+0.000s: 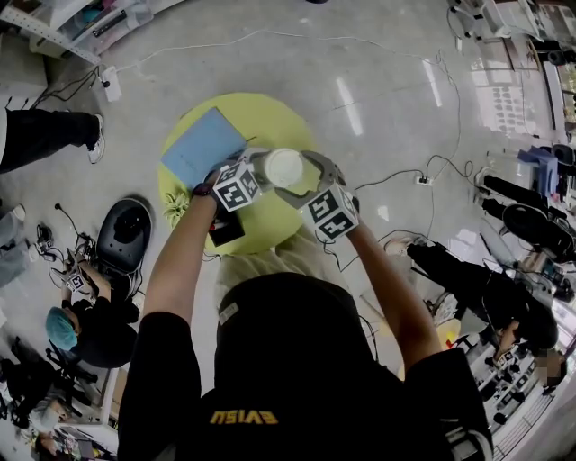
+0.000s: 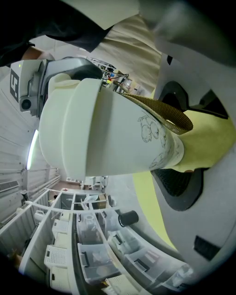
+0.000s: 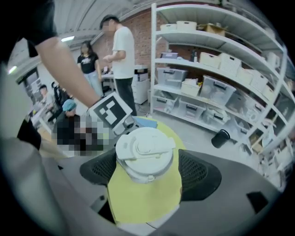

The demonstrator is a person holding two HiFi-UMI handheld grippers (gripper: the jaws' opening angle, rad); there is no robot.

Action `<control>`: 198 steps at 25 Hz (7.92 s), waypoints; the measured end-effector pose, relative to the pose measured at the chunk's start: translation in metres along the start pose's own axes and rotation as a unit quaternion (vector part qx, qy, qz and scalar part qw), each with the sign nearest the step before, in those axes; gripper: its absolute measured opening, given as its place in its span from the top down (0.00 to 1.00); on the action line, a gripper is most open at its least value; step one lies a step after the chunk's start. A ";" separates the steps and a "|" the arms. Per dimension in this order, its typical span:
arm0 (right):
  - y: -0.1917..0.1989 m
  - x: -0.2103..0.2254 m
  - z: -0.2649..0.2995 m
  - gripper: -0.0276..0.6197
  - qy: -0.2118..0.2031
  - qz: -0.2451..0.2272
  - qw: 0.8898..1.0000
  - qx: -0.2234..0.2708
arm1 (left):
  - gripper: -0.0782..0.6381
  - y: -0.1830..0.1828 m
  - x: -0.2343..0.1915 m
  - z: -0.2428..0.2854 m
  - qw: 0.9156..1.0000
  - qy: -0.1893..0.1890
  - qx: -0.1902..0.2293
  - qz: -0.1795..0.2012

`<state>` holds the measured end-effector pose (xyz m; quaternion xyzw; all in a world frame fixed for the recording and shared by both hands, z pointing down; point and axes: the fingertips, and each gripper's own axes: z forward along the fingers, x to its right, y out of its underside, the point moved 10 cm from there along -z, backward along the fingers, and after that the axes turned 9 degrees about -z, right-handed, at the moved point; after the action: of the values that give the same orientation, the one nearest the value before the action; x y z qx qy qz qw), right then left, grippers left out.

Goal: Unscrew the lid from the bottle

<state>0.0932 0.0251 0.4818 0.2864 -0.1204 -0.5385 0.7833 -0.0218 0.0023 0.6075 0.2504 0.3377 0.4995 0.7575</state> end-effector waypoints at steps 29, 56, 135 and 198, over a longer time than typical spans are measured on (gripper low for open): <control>0.003 -0.019 0.011 0.38 0.096 0.053 0.994 0.023 | 0.41 0.003 0.000 0.001 1.000 -0.002 -0.001 -0.003; 0.006 0.001 0.007 0.38 -0.023 -0.097 0.995 0.024 | 0.41 0.002 0.000 0.002 1.000 -0.002 -0.006 -0.002; 0.007 0.016 -0.065 0.30 -0.031 0.119 0.984 0.126 | 0.49 -0.043 0.070 -0.147 0.970 -0.237 0.020 0.052; 0.037 0.014 -0.154 0.30 0.008 0.408 0.869 0.280 | 0.65 -0.063 0.129 -0.271 0.877 -0.322 0.298 -0.194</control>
<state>0.2043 0.0708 0.3771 0.4235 -0.3658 -0.1125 0.8211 -0.1558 0.1099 0.3535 0.5410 0.2498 0.1096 0.7956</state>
